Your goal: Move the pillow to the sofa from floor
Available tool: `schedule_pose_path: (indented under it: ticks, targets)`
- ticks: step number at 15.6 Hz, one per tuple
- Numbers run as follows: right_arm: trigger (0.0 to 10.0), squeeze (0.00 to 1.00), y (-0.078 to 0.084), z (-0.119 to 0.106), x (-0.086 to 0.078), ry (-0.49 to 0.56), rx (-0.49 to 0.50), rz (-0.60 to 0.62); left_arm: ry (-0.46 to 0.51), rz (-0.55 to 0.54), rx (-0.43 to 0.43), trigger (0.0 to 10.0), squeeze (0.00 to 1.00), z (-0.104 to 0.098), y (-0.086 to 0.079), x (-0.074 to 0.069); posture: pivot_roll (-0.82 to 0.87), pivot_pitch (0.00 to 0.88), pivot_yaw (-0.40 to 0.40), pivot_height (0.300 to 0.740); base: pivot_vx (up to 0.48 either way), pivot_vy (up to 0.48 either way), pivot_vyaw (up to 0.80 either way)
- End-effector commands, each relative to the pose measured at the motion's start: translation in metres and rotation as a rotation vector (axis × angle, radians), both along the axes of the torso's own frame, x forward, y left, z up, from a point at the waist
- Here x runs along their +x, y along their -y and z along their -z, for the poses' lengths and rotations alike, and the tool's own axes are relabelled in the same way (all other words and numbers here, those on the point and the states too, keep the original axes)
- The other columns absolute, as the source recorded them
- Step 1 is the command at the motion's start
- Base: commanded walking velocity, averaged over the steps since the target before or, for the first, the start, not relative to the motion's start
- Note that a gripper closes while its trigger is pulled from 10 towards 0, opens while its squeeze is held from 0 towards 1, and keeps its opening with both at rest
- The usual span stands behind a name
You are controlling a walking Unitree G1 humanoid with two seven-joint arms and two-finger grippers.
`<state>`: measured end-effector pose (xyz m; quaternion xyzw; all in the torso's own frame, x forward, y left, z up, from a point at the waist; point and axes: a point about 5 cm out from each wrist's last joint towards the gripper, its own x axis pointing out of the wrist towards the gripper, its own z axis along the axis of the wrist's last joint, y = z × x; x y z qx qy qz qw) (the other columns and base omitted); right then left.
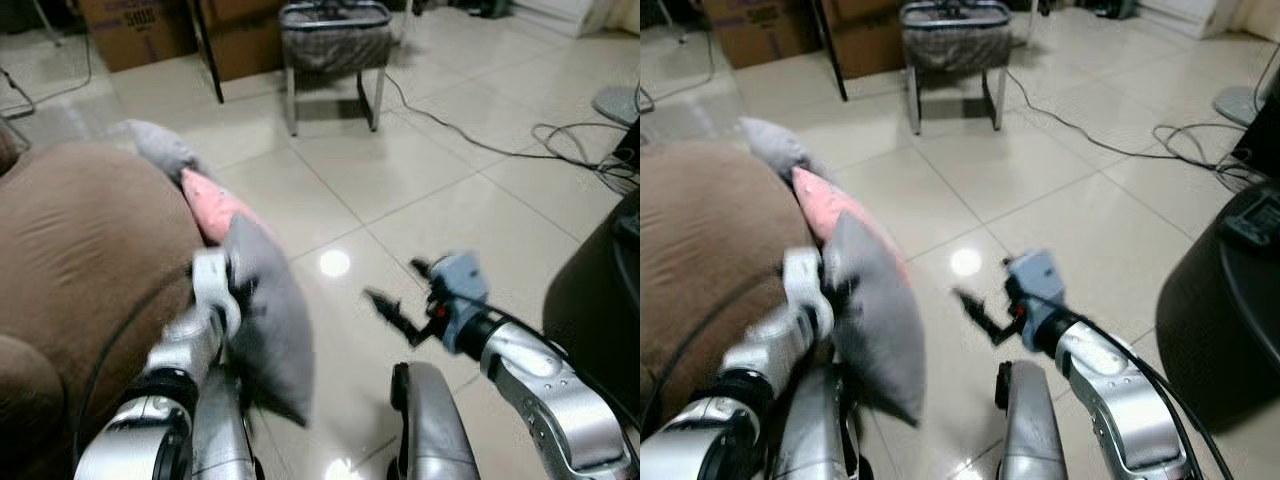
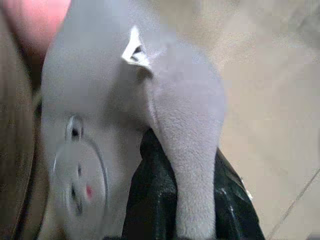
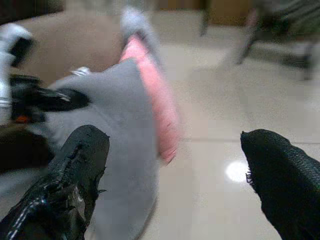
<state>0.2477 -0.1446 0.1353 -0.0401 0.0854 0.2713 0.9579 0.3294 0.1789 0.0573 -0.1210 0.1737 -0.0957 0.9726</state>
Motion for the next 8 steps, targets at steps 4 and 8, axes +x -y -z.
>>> schedule_pose_path:
  ticks: [4,8]
  targets:
    - [10.0,0.00,-0.005,-0.022,0.003,0.077,0.162,0.170,0.490,0.014,0.130,0.0,0.00,-0.121,-0.011,-0.009,-0.12,0.000,0.075,0.527,0.000,0.000,0.00]
    - [10.0,0.00,-0.020,-0.028,0.003,0.088,0.217,0.211,0.618,-0.015,0.167,0.0,0.00,-0.158,-0.012,-0.031,-0.10,0.000,0.053,0.557,0.000,0.000,0.00]
